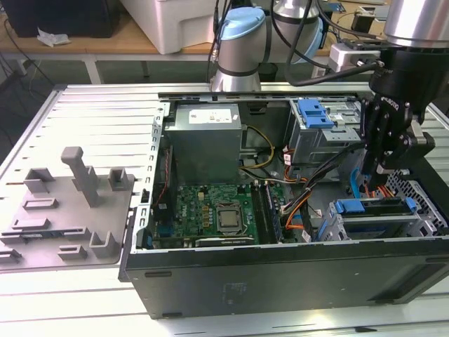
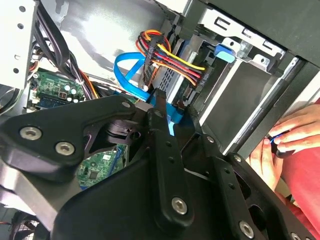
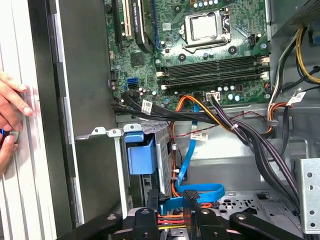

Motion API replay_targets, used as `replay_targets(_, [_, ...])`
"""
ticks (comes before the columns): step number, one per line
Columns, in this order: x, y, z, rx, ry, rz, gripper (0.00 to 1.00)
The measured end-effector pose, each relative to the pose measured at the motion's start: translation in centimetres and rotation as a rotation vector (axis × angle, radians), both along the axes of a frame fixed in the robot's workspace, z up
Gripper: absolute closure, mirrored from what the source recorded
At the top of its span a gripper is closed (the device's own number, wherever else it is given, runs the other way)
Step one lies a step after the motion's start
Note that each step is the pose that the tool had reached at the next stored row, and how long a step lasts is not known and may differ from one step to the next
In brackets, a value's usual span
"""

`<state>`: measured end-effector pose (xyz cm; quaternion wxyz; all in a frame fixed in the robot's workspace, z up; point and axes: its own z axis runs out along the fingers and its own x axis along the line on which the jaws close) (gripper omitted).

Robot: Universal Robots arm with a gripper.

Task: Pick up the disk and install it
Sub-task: 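Insert the second disk wire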

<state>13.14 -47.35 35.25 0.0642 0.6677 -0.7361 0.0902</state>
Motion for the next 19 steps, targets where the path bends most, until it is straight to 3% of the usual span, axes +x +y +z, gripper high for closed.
replay_targets(3, [0.00,0.00,0.00,-0.0173,0.0012,0.000,0.66])
replay_targets(5, [0.00,0.00,0.00,-0.0229,0.0012,0.000,0.66])
replay_targets(9, [-0.03,0.04,-0.06,-0.0230,0.0012,0.000,0.68])
replay_targets(10, [-0.03,0.05,-0.07,-0.0231,0.0012,0.000,0.81])
replay_targets(11, [-0.03,0.05,-0.09,-0.0230,0.0012,0.001,0.84])
replay_targets(19, [-0.04,0.09,-0.09,-0.0232,0.0016,0.001,0.84])
